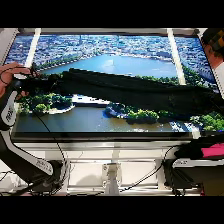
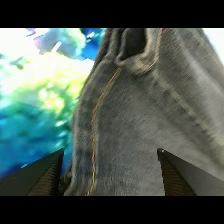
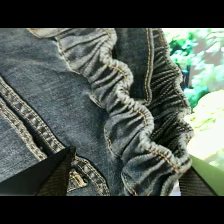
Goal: Fold the clothes and pants, and hang the long-sleeved shirts on hangers.
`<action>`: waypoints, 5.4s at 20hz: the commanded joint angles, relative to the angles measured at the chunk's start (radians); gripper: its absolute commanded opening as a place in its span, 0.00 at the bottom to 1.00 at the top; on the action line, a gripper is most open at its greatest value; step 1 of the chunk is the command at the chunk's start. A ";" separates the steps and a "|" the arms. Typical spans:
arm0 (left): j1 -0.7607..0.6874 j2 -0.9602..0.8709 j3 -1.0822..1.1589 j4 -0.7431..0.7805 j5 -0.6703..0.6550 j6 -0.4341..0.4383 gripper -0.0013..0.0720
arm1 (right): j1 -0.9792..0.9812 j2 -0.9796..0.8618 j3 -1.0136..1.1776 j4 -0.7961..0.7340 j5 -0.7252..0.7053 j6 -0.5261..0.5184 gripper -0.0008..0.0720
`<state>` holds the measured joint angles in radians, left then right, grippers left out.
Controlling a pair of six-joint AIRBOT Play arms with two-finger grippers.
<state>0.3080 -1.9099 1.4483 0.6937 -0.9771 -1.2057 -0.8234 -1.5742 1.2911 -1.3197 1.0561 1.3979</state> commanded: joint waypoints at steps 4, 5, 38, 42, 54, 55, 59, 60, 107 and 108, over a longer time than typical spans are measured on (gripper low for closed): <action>-0.046 -0.071 0.024 -0.048 -0.016 -0.022 0.70 | -0.001 0.030 0.002 0.010 -0.019 -0.001 0.94; -0.056 -0.075 0.025 -0.051 -0.029 -0.021 0.70 | -0.001 0.040 0.001 0.011 -0.028 -0.001 0.94; -0.074 0.486 0.237 0.054 -0.486 0.031 0.06 | 1.284 -0.085 0.002 0.335 -0.313 0.306 0.05; -0.137 0.484 0.235 0.055 -0.483 0.048 0.06 | 1.417 -0.138 0.002 0.382 -0.308 0.303 0.05; -0.390 0.408 0.235 0.058 -0.418 0.061 0.06 | 1.513 -0.221 0.066 0.360 -0.343 0.257 0.05; -0.416 0.402 0.235 0.058 -0.418 0.061 0.06 | 1.488 -0.209 0.072 0.312 -0.311 0.258 0.05; -0.521 0.385 0.235 0.063 -0.382 0.061 0.06 | 1.312 -0.110 0.074 0.144 -0.164 0.283 0.05; -0.550 0.375 0.234 0.062 -0.345 0.060 0.06 | 1.255 -0.076 0.074 0.114 -0.129 0.294 0.05; -0.524 0.080 -0.137 0.082 0.011 0.136 0.97 | 0.815 0.271 0.074 -0.045 -0.054 0.284 0.06; -0.526 0.072 -0.137 0.072 -0.001 0.136 0.97 | 0.815 0.271 0.074 -0.045 -0.055 0.284 0.06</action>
<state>-0.2092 -1.8076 1.3140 0.7509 -0.9844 -1.0695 -0.0082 -1.3037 1.3636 -1.3647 1.0004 1.6814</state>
